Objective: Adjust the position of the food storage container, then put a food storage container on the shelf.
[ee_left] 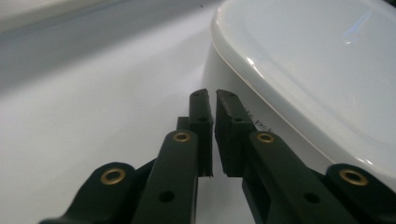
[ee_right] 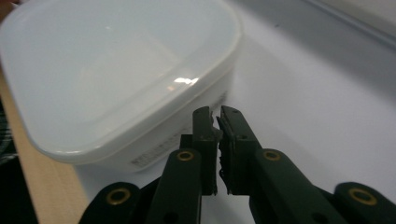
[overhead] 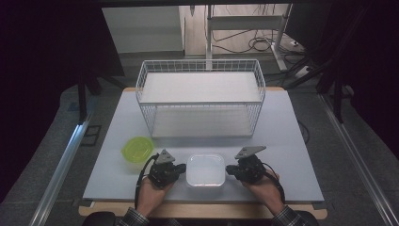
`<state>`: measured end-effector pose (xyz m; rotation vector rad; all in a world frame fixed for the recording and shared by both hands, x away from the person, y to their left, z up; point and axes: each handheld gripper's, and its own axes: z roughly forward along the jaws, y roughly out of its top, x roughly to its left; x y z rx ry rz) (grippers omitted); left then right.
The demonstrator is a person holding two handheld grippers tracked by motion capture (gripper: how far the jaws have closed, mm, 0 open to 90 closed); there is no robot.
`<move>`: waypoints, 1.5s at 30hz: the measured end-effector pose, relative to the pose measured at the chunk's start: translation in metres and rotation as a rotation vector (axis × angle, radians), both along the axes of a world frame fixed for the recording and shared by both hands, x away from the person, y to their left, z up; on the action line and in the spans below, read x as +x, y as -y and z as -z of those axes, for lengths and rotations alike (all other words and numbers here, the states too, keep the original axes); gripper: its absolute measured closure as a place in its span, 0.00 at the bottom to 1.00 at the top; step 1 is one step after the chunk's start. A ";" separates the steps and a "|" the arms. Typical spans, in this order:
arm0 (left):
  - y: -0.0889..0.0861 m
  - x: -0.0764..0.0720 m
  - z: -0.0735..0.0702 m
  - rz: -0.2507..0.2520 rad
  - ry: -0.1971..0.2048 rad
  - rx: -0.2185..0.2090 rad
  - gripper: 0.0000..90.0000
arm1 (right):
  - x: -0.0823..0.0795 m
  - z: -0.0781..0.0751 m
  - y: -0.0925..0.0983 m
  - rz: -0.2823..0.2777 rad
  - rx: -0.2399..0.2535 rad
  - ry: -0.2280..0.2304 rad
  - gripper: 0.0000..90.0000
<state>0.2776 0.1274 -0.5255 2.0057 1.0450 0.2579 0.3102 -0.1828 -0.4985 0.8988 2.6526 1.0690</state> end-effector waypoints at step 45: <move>-0.017 -0.020 -0.023 0.117 0.063 -0.031 0.02 | -0.024 -0.015 0.014 0.109 0.127 0.047 0.03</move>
